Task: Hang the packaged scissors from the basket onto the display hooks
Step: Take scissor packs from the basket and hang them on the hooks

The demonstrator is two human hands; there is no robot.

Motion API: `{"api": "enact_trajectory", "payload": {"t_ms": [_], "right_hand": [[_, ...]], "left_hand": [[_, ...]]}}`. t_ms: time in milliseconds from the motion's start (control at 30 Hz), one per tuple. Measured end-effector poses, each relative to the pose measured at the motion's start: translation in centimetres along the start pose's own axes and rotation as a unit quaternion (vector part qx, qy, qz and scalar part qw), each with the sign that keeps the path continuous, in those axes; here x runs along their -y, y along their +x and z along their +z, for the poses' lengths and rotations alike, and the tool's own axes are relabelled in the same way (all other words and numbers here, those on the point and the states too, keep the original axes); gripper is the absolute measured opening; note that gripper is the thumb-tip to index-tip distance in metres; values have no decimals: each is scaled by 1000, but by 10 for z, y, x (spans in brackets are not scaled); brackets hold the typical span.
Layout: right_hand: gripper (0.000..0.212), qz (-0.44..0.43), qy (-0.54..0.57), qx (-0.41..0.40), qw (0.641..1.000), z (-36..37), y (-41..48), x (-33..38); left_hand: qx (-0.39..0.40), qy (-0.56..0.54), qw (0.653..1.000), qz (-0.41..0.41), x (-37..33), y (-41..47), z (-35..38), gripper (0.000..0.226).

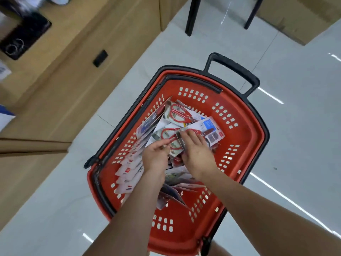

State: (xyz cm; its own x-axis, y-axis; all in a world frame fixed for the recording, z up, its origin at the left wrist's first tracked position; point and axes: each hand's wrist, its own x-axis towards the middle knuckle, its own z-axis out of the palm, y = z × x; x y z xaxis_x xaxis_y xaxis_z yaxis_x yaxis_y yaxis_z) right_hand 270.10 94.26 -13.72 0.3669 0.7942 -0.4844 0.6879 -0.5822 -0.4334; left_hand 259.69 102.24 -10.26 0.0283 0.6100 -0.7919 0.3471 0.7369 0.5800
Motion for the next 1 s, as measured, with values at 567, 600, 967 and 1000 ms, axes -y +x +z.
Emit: {"api": "enact_trajectory", "payload": {"t_ms": [567,600,967,1000], "right_hand": [[26,-11,296,-263,918,-166,-100,77],[26,-41,316,-273,908,-179,-118,92],[15,-364,244,-265,859,-255,-312,228],[14,-378,240,-272,852,-264,-321,234]], "left_hand": [[-10,37,998,48,-64,-182,-107,53],[-15,25,999,40,-70,-199,-113,53],[72,-239,964,87,-170,-405,-190,40],[83,-230,964,101,-178,-420,-198,37]]}}
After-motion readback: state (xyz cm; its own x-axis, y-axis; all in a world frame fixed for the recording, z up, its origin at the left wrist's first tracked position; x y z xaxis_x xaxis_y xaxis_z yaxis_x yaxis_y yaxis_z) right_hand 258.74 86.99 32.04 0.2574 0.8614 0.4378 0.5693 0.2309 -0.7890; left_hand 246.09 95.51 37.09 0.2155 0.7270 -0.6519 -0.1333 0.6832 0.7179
